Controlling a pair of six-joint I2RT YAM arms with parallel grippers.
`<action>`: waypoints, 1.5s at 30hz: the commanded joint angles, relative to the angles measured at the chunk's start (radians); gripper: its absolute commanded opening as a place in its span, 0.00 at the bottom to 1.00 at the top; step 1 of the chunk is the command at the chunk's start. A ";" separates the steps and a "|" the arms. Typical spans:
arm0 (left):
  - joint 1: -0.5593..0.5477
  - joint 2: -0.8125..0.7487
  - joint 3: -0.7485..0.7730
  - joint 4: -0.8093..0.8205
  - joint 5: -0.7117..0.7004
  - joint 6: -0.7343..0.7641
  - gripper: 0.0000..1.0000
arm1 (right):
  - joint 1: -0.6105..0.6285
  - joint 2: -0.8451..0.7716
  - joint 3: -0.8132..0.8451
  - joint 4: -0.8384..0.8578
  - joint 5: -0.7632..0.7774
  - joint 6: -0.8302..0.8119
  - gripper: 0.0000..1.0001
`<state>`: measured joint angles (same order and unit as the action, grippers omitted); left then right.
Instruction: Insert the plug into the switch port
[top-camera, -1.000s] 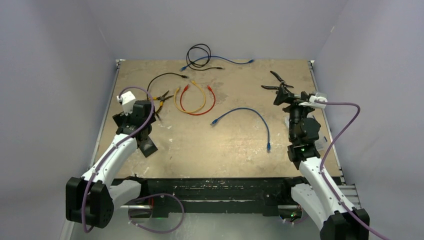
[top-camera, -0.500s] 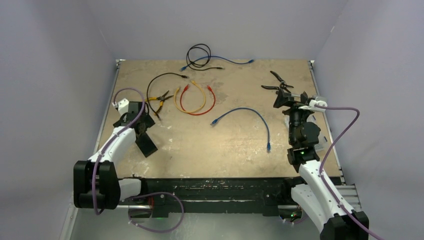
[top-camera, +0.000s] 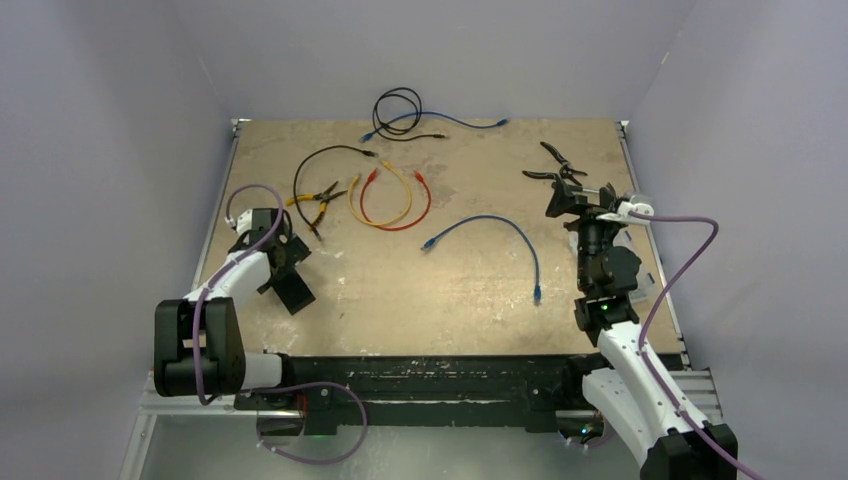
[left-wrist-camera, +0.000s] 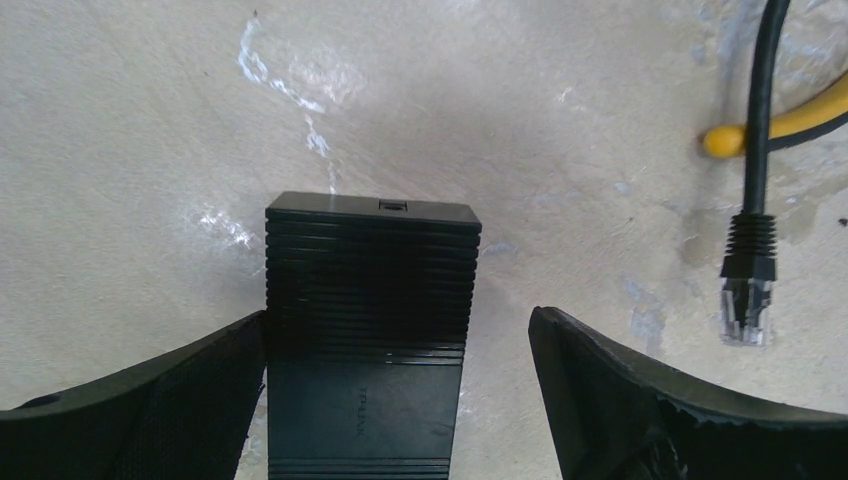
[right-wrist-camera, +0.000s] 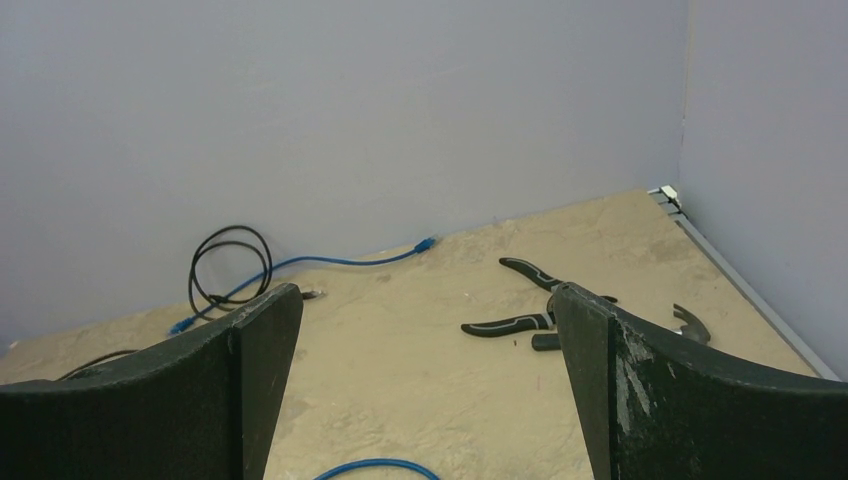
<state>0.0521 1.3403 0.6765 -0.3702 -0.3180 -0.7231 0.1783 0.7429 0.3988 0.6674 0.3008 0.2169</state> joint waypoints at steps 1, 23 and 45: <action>0.009 -0.010 -0.041 0.059 0.038 -0.033 0.99 | 0.005 -0.013 -0.008 0.043 -0.009 0.000 0.99; -0.032 -0.038 -0.079 0.136 0.256 0.102 0.33 | 0.007 -0.021 -0.023 0.108 -0.105 0.007 0.99; -0.420 0.198 0.255 -0.032 0.421 0.562 0.29 | 0.011 0.048 0.024 0.027 -0.456 -0.046 0.99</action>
<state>-0.3073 1.4910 0.8513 -0.3618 0.0380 -0.2928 0.1848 0.7666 0.3740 0.7326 -0.0200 0.2119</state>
